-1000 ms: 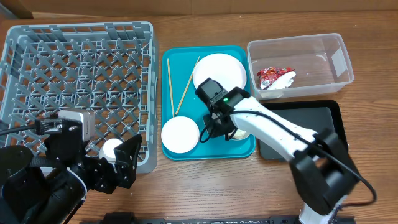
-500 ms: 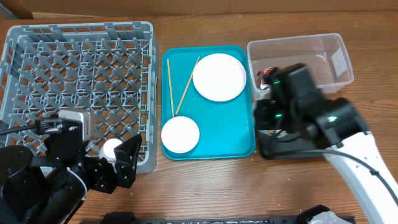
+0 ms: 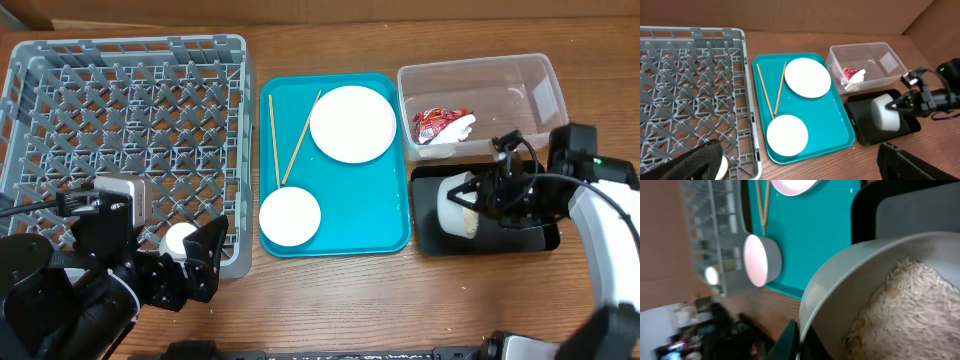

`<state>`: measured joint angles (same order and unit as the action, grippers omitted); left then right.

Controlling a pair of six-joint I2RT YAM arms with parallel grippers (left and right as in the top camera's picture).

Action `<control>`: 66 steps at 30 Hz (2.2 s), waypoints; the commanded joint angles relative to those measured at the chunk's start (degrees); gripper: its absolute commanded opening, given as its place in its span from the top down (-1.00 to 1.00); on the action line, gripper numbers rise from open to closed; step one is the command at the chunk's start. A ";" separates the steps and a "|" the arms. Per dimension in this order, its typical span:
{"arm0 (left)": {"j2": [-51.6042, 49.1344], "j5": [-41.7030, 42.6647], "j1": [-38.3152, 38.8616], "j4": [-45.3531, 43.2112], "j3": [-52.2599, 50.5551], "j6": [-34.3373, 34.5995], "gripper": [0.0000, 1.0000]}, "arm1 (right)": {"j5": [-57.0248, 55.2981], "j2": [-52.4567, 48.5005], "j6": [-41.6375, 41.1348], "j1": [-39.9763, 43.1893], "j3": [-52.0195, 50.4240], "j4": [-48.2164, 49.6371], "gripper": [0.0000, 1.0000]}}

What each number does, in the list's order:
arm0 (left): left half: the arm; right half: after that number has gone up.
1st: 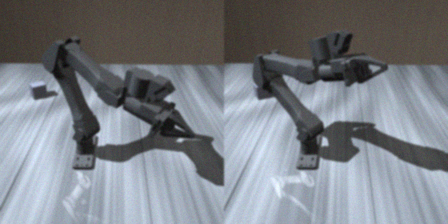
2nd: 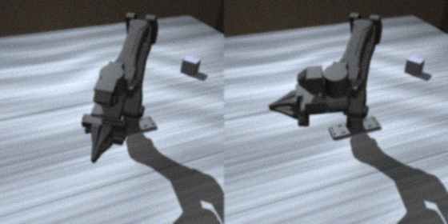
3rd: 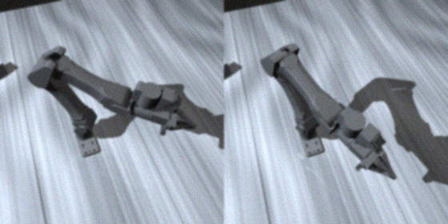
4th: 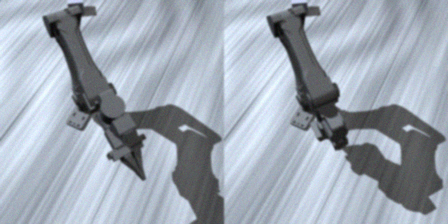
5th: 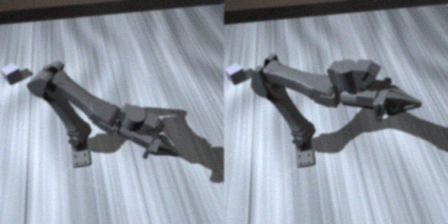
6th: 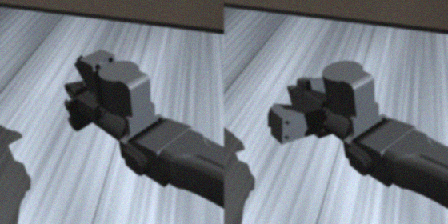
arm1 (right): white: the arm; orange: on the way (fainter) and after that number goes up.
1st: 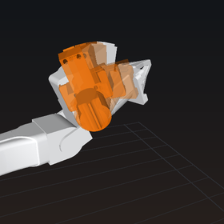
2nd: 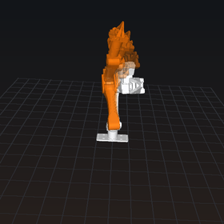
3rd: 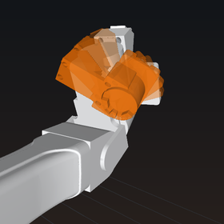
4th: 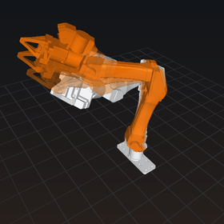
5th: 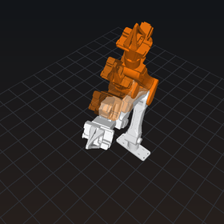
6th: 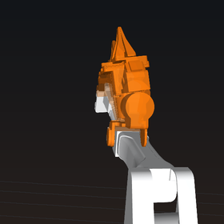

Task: Sort waste into correct bins and load items into the dishwasher
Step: 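Move the bowl over the black tray and tip out the rice, then return the empty grey bowl to the teal tray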

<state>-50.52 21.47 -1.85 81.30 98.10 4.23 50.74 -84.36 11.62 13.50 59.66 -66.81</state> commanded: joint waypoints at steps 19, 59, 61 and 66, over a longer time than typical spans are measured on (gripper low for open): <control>-0.09 0.61 0.37 -0.04 0.52 -1.05 -1.00 | 29.33 -11.58 26.91 12.31 -2.29 -1.92 0.92; -0.09 0.61 0.37 -0.04 0.52 -1.03 -1.00 | 27.50 -1.46 19.15 -3.67 4.31 -12.46 0.92; -0.09 0.61 0.37 -0.04 0.52 -1.03 -1.00 | 22.88 -0.24 10.99 -10.12 6.08 -8.92 0.92; -0.09 0.61 0.37 -0.04 0.52 -1.05 -1.00 | -21.33 0.87 -24.35 -28.65 6.91 6.91 0.92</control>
<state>-50.52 21.47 -1.85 81.43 98.10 4.21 61.67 -84.38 11.44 -6.52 65.95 -63.16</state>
